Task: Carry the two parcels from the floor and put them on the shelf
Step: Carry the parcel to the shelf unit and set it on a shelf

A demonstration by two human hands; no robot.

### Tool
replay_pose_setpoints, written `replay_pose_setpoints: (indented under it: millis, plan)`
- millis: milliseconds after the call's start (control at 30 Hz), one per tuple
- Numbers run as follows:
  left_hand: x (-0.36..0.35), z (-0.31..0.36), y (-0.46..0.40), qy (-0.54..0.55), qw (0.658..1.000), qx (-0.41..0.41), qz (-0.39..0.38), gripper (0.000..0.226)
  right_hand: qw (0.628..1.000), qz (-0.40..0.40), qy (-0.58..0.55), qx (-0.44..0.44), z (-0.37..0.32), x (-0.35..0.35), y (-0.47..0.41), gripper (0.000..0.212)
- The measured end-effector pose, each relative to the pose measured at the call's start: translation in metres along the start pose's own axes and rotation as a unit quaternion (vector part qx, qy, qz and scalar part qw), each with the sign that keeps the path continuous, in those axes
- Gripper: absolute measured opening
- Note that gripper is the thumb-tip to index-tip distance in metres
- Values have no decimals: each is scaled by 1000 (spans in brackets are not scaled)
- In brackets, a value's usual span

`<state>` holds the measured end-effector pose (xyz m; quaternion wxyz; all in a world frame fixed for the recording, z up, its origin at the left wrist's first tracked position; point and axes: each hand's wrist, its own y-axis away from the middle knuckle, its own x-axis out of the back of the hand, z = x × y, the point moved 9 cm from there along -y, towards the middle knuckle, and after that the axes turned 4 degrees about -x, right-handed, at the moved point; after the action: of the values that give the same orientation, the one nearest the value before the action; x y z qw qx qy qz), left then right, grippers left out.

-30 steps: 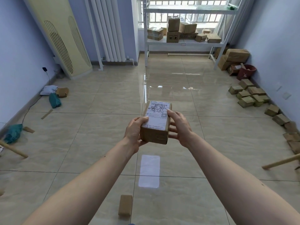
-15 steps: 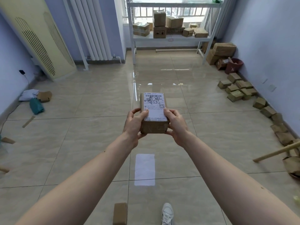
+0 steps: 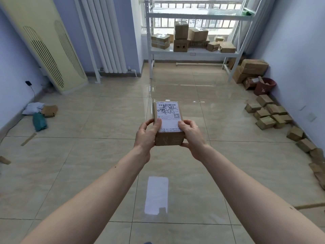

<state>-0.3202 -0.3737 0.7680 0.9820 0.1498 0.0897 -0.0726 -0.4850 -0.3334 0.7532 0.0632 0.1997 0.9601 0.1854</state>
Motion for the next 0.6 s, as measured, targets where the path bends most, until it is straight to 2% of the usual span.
replay_pose_setpoints:
  millis: [167, 600]
  plan:
    - [-11, 22, -64, 23, 1000, -8, 7, 46, 1000, 19, 3, 5, -30, -9, -60, 34]
    - [-30, 94, -254, 15, 999, -11, -36, 41, 999, 42, -28, 17, -116, -52, -214, 32]
